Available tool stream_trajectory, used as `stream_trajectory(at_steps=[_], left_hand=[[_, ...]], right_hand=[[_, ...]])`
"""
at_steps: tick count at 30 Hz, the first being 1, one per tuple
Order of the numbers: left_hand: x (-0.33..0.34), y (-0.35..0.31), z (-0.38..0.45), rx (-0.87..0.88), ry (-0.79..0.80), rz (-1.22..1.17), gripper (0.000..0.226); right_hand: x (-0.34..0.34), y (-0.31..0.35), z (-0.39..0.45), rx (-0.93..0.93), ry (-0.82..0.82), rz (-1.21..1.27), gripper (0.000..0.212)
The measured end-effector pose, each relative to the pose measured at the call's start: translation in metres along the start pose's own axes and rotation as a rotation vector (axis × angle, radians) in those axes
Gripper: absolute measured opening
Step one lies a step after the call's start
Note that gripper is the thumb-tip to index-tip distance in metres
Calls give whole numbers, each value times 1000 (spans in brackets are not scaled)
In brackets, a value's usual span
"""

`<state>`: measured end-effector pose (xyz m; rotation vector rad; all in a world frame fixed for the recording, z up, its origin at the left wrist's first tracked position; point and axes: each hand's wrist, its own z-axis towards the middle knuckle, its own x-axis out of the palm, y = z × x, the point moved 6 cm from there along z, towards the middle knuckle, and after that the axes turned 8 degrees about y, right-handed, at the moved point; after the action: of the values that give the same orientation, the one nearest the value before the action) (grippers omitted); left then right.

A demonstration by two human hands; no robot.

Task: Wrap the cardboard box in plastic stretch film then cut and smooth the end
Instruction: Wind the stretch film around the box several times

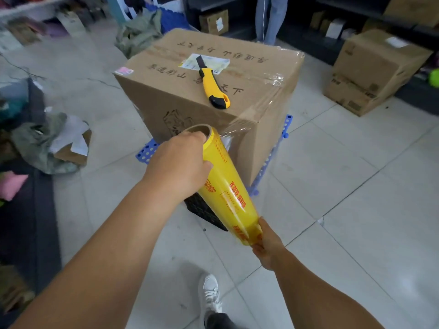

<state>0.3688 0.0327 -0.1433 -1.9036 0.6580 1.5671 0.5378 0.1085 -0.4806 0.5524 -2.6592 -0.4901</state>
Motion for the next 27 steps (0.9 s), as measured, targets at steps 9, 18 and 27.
stream_trajectory(at_steps=[9, 18, 27], left_hand=[[-17, 42, 33, 241, -21, -5, 29], [-24, 64, 55, 423, 20, 27, 25], [-25, 87, 67, 604, 37, -67, 24]], right_hand=[[81, -23, 24, -23, -36, 196, 61], [119, -35, 38, -37, -132, 308, 69], [139, -53, 44, -81, -245, 459, 62]])
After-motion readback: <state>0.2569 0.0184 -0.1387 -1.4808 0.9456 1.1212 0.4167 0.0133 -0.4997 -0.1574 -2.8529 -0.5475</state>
